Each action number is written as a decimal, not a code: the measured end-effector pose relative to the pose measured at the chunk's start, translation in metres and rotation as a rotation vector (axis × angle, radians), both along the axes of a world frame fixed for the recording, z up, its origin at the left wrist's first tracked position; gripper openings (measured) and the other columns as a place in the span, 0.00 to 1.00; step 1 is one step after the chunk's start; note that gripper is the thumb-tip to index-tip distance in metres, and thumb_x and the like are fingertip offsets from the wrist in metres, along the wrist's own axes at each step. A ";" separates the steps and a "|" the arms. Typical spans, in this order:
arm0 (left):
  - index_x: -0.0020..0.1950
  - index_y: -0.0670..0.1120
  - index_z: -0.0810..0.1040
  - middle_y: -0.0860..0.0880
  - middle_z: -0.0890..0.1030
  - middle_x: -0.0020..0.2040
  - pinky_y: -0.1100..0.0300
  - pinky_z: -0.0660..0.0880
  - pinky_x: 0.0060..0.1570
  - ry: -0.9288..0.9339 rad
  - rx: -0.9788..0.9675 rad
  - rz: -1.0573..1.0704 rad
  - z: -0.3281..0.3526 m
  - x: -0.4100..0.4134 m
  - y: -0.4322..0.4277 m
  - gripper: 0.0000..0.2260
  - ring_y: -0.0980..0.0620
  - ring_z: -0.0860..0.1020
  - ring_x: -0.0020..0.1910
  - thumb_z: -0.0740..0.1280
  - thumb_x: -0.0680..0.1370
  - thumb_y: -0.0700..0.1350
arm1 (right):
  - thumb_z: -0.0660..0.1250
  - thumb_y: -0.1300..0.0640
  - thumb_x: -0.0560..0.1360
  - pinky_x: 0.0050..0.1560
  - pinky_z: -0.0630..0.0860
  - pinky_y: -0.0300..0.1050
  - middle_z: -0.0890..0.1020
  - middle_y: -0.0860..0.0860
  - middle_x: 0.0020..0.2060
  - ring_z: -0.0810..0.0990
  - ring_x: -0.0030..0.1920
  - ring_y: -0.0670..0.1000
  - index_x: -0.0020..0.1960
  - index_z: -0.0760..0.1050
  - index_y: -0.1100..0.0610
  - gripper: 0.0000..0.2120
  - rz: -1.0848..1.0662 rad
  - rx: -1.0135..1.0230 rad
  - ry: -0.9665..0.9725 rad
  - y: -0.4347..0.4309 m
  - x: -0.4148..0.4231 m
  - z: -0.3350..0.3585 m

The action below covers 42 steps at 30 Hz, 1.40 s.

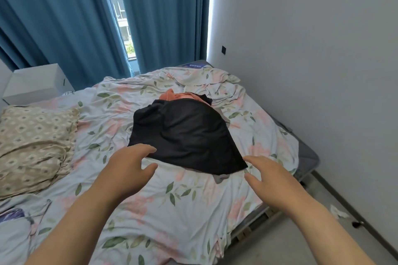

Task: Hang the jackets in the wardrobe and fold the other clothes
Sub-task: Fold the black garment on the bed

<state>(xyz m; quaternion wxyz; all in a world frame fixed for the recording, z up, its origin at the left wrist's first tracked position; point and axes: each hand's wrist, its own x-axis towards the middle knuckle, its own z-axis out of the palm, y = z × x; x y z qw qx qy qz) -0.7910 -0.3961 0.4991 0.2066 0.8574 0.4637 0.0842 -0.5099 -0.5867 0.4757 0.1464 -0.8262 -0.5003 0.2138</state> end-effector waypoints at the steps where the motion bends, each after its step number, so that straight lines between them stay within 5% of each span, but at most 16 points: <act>1: 0.70 0.51 0.74 0.56 0.75 0.68 0.59 0.67 0.66 0.001 0.002 -0.008 0.000 0.002 0.001 0.20 0.54 0.72 0.68 0.68 0.79 0.49 | 0.61 0.47 0.82 0.65 0.63 0.37 0.68 0.41 0.73 0.66 0.72 0.44 0.77 0.62 0.43 0.24 -0.009 0.002 0.003 -0.002 0.002 0.001; 13: 0.68 0.50 0.77 0.53 0.78 0.66 0.53 0.71 0.65 -0.117 -0.064 -0.059 -0.025 0.028 0.023 0.19 0.50 0.75 0.65 0.71 0.77 0.47 | 0.61 0.45 0.81 0.65 0.66 0.39 0.67 0.40 0.74 0.70 0.67 0.43 0.77 0.61 0.41 0.25 -0.122 -0.079 -0.015 -0.014 0.010 0.017; 21: 0.68 0.50 0.76 0.54 0.77 0.67 0.53 0.71 0.66 -0.096 -0.094 -0.107 -0.037 0.074 0.037 0.19 0.51 0.74 0.67 0.70 0.77 0.47 | 0.61 0.47 0.81 0.71 0.62 0.40 0.65 0.42 0.75 0.64 0.73 0.44 0.77 0.61 0.43 0.25 -0.118 -0.069 0.021 0.001 0.038 0.006; 29: 0.68 0.51 0.75 0.53 0.76 0.67 0.56 0.72 0.60 -0.063 -0.159 -0.061 -0.070 0.168 0.048 0.19 0.53 0.75 0.63 0.69 0.78 0.49 | 0.61 0.47 0.82 0.72 0.61 0.43 0.66 0.44 0.75 0.64 0.74 0.47 0.78 0.61 0.46 0.25 -0.041 -0.096 0.091 0.038 0.132 -0.032; 37: 0.70 0.52 0.73 0.54 0.75 0.69 0.58 0.72 0.65 0.085 -0.316 0.130 -0.132 0.281 0.049 0.19 0.54 0.74 0.66 0.67 0.79 0.50 | 0.61 0.47 0.82 0.68 0.61 0.38 0.67 0.43 0.74 0.66 0.72 0.46 0.77 0.61 0.43 0.24 0.114 -0.152 0.230 0.104 0.271 -0.112; 42: 0.69 0.53 0.74 0.55 0.75 0.69 0.61 0.72 0.60 0.046 -0.460 0.275 -0.182 0.330 0.057 0.18 0.56 0.75 0.63 0.67 0.79 0.50 | 0.62 0.47 0.81 0.73 0.60 0.42 0.61 0.43 0.77 0.62 0.76 0.46 0.79 0.53 0.42 0.30 0.134 -0.237 0.332 0.140 0.326 -0.168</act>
